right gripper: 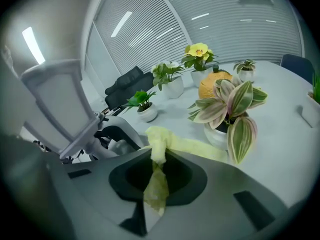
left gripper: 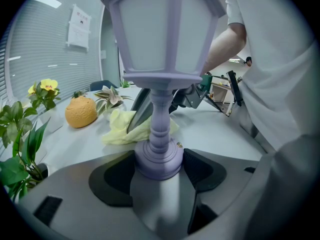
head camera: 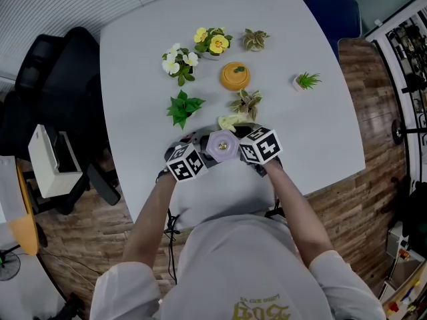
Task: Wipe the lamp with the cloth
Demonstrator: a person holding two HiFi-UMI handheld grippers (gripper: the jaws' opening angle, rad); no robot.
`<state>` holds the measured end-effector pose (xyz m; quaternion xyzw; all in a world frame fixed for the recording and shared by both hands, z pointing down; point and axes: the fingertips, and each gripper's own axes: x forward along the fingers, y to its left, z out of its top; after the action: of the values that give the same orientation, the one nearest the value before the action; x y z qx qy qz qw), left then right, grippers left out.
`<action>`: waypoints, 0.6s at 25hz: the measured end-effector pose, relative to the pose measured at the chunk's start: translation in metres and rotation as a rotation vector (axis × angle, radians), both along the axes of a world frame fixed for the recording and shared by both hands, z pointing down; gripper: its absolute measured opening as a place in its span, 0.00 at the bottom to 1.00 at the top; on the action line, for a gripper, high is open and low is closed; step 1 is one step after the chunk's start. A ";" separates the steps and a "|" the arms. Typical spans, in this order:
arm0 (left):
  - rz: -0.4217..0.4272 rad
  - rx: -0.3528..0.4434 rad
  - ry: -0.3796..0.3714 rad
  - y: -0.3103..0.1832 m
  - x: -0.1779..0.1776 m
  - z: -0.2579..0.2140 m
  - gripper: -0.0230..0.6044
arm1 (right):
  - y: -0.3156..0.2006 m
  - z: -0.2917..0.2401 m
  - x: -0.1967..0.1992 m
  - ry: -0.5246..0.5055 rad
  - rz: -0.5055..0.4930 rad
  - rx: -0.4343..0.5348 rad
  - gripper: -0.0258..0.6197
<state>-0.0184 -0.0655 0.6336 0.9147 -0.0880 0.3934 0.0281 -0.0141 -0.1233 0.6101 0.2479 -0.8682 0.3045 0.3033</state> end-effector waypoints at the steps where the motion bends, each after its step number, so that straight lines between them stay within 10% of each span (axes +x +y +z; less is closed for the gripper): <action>1: 0.000 0.000 0.000 0.000 0.000 0.000 0.52 | 0.000 0.001 0.001 0.000 0.005 -0.005 0.13; 15: 0.000 -0.001 -0.001 0.000 0.000 0.000 0.52 | 0.010 0.004 0.020 0.019 0.037 -0.035 0.12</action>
<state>-0.0187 -0.0654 0.6333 0.9144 -0.0878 0.3941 0.0287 0.0059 -0.1137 0.6146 0.2618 -0.8550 0.3229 0.3102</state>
